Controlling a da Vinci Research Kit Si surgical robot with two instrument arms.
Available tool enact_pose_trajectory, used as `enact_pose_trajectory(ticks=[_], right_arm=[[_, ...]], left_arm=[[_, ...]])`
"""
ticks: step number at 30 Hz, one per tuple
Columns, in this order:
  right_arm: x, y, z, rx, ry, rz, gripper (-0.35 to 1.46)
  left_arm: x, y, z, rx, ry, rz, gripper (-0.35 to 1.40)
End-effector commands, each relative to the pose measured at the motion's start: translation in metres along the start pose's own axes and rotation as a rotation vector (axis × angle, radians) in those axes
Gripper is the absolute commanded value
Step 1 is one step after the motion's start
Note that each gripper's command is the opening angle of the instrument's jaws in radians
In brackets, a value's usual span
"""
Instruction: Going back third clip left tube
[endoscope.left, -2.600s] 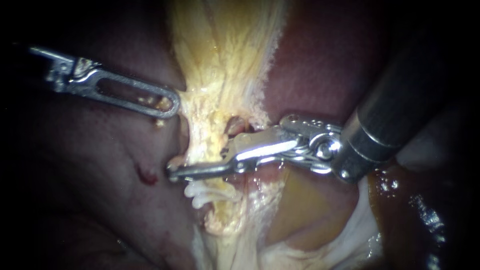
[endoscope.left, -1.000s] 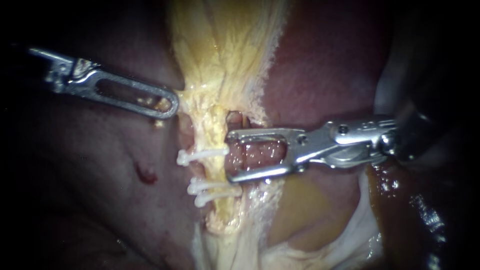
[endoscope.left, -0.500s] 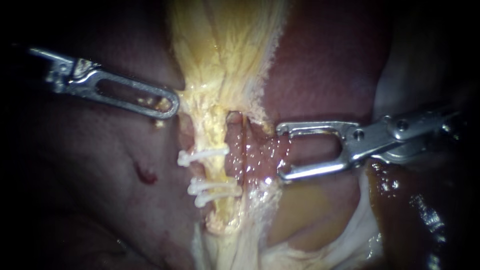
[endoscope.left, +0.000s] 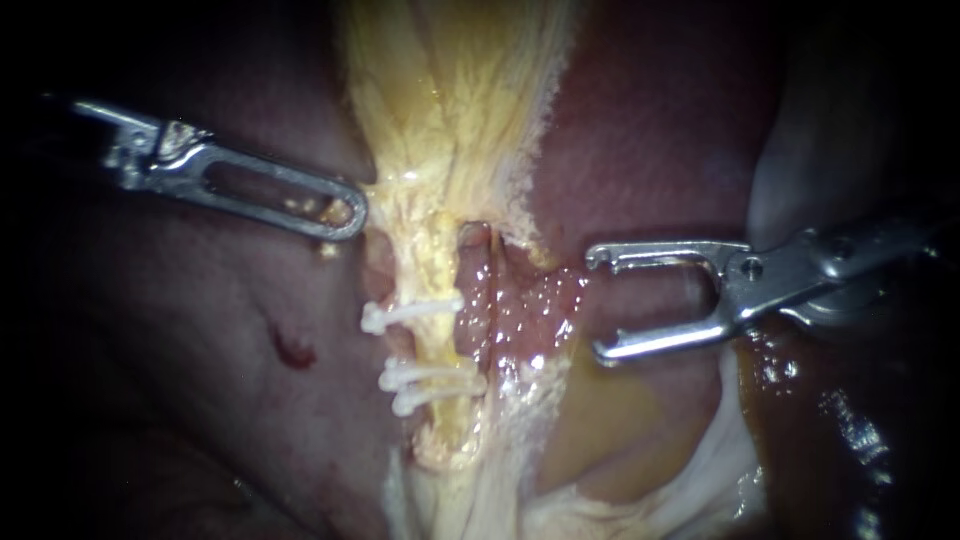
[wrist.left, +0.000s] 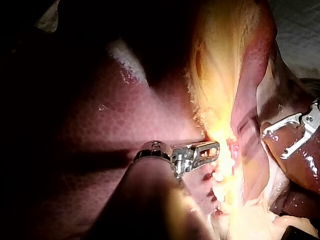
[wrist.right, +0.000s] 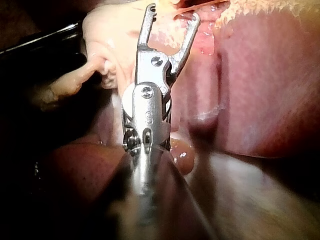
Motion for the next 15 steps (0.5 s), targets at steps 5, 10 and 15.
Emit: enact_pose_trajectory(ticks=[5, 10, 15], right_arm=[[-0.0001, -0.0001, -0.0002, 0.000, 0.000, -0.006, 0.50], [-0.0002, 0.0000, -0.0005, 0.001, -0.001, -0.006, 0.50], [-0.0003, 0.0000, -0.0005, 0.001, -0.001, -0.006, 0.50]], left_arm=[[0.0005, 0.0007, 0.0025, 0.002, -0.001, 0.005, -0.35], [0.0006, 0.0015, 0.0046, 0.001, 0.011, 0.009, -0.35], [0.0007, 0.0017, 0.0062, 0.000, 0.018, 0.010, -0.35]])
